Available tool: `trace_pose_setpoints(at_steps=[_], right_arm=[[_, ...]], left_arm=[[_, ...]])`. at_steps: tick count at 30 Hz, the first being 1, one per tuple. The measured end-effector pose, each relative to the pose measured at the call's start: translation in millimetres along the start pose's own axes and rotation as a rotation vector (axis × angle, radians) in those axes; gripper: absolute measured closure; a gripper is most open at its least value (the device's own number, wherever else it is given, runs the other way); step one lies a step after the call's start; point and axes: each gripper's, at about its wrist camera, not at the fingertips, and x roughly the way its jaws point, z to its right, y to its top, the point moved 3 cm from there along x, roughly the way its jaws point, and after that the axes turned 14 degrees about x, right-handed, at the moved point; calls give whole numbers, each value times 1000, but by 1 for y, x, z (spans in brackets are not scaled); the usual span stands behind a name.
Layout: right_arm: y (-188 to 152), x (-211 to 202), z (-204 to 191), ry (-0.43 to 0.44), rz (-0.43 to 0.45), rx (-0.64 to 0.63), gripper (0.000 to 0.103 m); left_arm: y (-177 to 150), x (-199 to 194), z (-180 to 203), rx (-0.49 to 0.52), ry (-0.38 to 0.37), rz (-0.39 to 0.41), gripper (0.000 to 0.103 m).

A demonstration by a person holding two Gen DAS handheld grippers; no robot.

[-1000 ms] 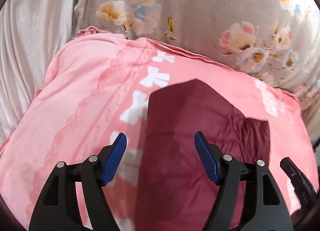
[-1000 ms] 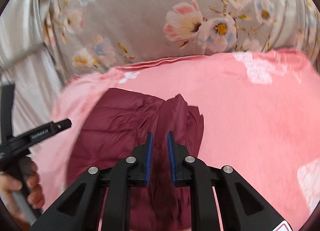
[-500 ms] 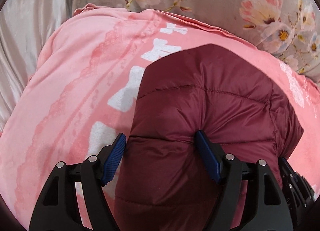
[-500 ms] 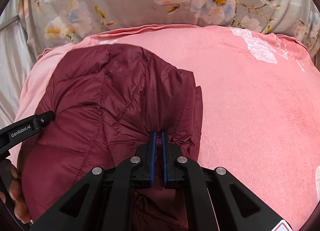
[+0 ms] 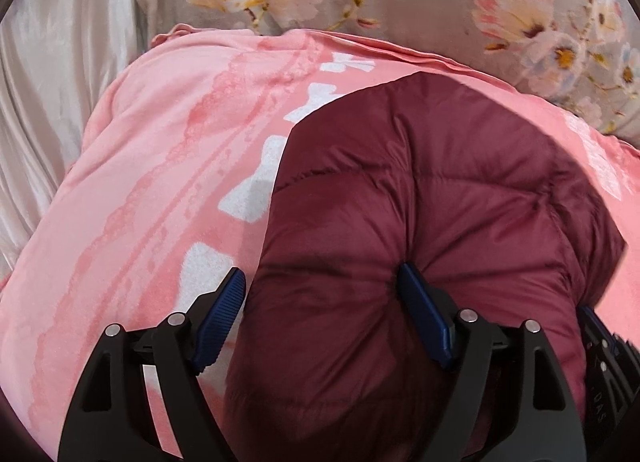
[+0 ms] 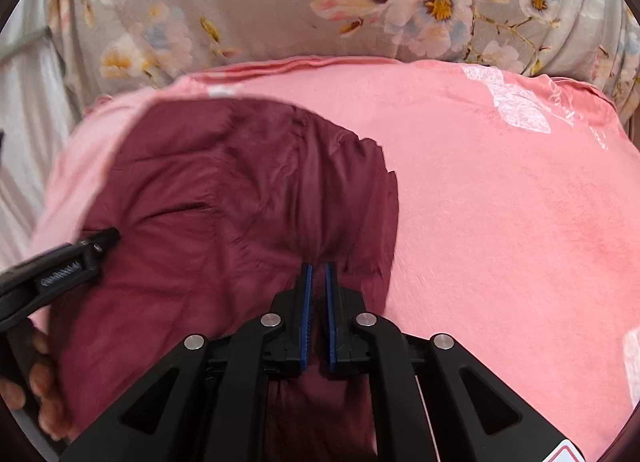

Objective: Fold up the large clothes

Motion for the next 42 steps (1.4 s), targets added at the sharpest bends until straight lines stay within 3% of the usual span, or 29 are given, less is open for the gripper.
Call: trace_pose_setpoints(at_steps=[6,12,22,24,26,31,42], right_arm=[[-39,-54,15,24,-70,-14,94],[-64,-45,19,0,-112,-24,94],[-101,-98,33,9,-11,-89,89],[-111,-104,37,4,7,-102,83],[-115,-110,39,15,24,-102,70],[-122,-121,37,-1,89,-144,56],[-135,-115,36,-34,65,-149,55]], left_arm=[[-39,-58,-11,14,-43,-5,30],[-89,-79,-6,-15,-92,-62,29],[-136,-107,13,-69,-133,-26,29],[-149,-110,25,-57,-108,-14,28],[-157,-112,34,-47,-91,1,28],[-175,-114,52,-33,-49,12,23],[-179,-132,58,2,73,105,23]])
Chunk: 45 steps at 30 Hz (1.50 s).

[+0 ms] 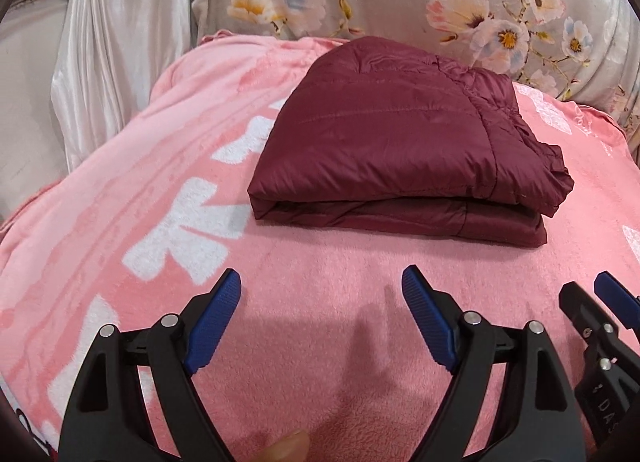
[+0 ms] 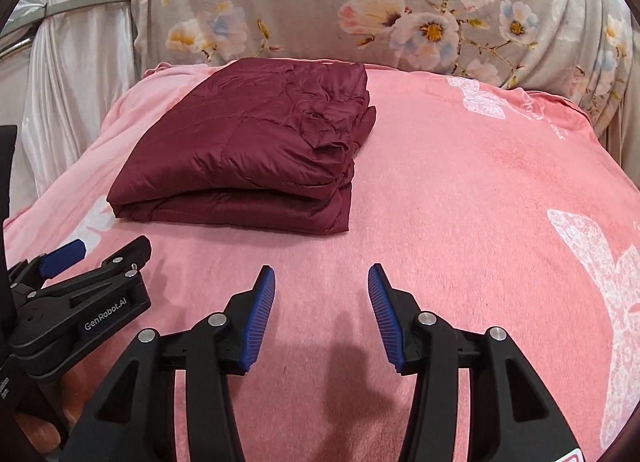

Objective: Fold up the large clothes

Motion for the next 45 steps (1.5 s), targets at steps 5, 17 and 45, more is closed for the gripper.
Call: trace_pose_setpoints(at_steps=[5,17,45], right_arm=[[0,1,2,-9,-5,12,55],[0,2,3,-14,-3,3,55],[0,-1,4,-25,2,-5,55]], left_arm=[[-1,1,2,14,12,-7,23],[-1,2,6,30,22,-17,23],[-1,-1,6,33,41,-13,23]])
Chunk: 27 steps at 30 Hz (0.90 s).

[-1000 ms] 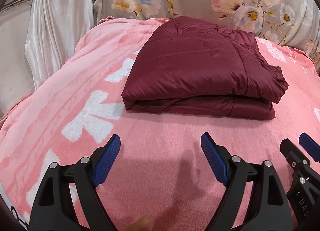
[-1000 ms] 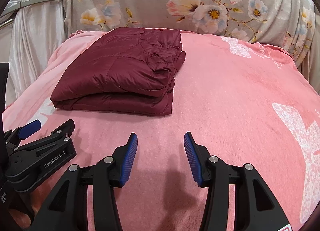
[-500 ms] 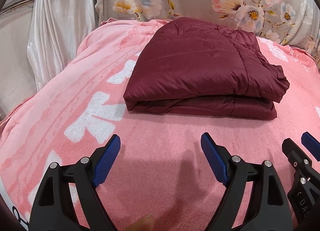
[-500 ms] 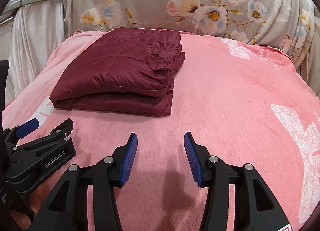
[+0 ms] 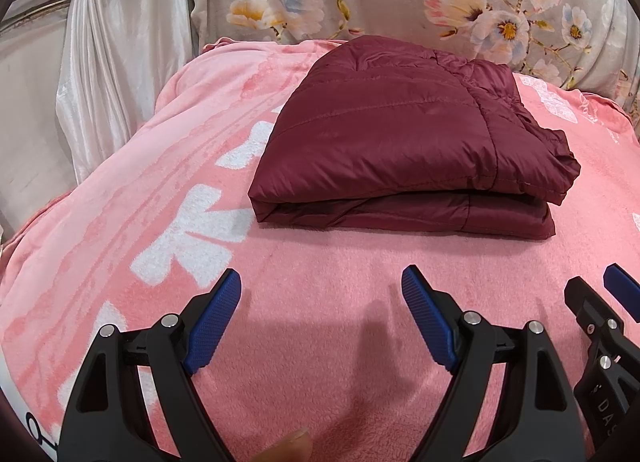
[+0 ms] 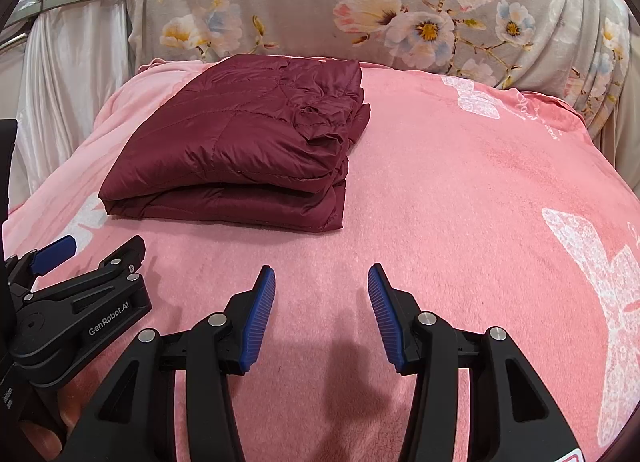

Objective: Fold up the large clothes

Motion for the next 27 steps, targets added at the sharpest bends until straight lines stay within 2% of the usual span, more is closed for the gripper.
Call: trace_pose_setpoints(at_steps=[27], right_arm=[[1,0,0,-1,1,-3,55]], left_arm=[[0,-2,0,3,6,2,23]])
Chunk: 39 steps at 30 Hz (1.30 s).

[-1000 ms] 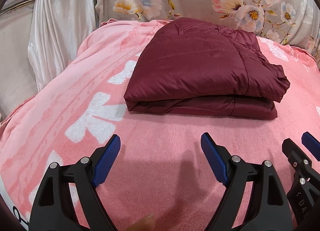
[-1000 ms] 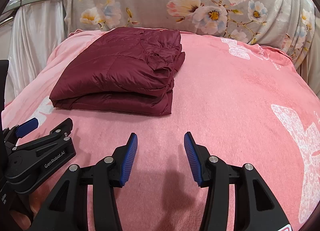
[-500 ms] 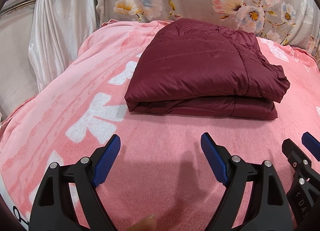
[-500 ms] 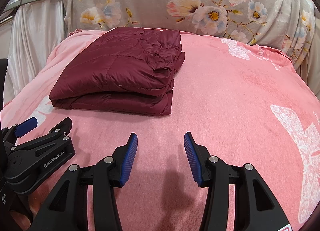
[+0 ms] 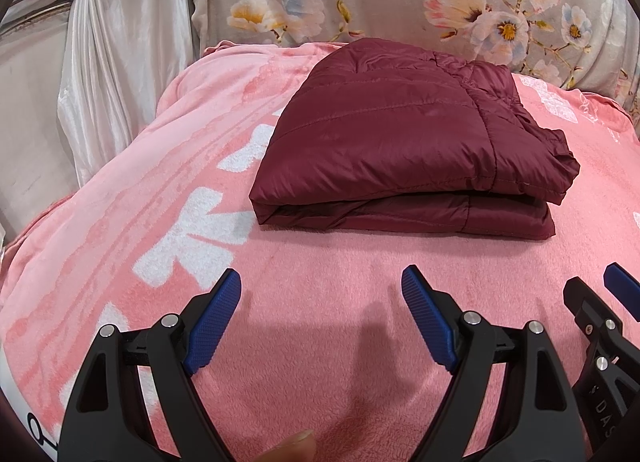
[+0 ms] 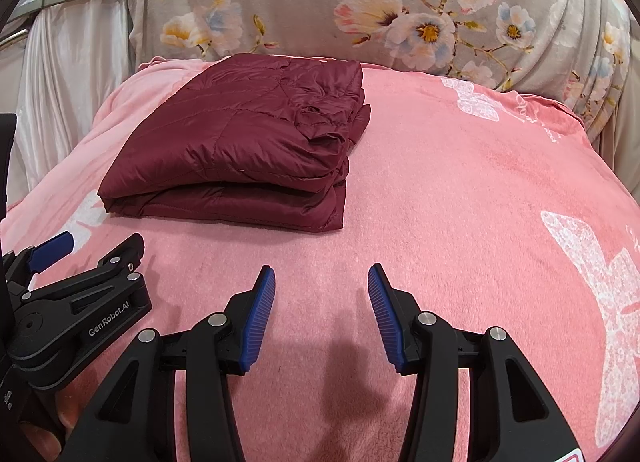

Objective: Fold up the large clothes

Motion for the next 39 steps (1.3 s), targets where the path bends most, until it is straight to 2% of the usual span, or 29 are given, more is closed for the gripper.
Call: trace_pose_setpoints(at_steps=[39], right_arm=[[0,0,-1,-4,3,-9,55]], left_arm=[[1,-1,-1,6,-7,9,25]])
